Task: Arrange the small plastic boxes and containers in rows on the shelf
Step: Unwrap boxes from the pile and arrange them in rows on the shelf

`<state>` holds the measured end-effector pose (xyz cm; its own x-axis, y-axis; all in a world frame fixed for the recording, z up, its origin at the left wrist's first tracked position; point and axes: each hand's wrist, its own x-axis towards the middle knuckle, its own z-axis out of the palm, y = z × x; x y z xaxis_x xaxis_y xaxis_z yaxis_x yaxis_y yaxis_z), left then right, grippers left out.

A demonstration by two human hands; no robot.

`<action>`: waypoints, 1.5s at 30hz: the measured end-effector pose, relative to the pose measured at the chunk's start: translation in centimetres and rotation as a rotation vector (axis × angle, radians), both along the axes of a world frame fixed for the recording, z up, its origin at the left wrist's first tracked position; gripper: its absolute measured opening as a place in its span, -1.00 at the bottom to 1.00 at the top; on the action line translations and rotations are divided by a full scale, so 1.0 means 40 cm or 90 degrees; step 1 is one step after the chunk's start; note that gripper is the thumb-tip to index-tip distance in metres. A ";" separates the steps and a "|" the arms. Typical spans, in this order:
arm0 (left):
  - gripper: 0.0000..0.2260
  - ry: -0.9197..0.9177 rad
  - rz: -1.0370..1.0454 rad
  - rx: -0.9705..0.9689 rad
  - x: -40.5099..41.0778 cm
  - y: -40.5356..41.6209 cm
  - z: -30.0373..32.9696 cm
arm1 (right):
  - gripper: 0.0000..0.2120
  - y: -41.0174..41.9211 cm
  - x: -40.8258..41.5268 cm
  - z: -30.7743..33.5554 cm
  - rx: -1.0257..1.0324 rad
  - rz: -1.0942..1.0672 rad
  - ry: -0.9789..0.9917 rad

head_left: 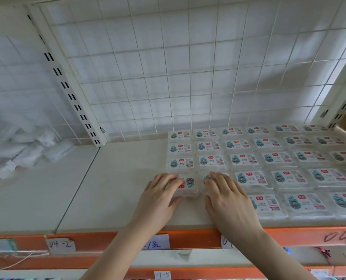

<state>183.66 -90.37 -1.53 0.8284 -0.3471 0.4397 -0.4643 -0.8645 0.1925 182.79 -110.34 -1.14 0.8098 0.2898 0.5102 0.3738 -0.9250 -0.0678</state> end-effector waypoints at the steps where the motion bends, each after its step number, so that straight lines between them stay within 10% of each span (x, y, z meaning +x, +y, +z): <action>1: -0.62 -0.002 0.003 0.007 0.001 -0.002 0.001 | -0.73 0.000 0.002 0.000 0.001 -0.003 -0.004; 17: -0.73 0.030 -0.124 -0.077 -0.004 0.115 0.039 | -0.84 0.139 0.008 0.077 0.064 -0.018 0.095; 45: -0.72 0.087 0.321 -0.112 -0.201 0.801 0.043 | -0.75 0.944 0.058 0.079 -0.007 0.407 0.224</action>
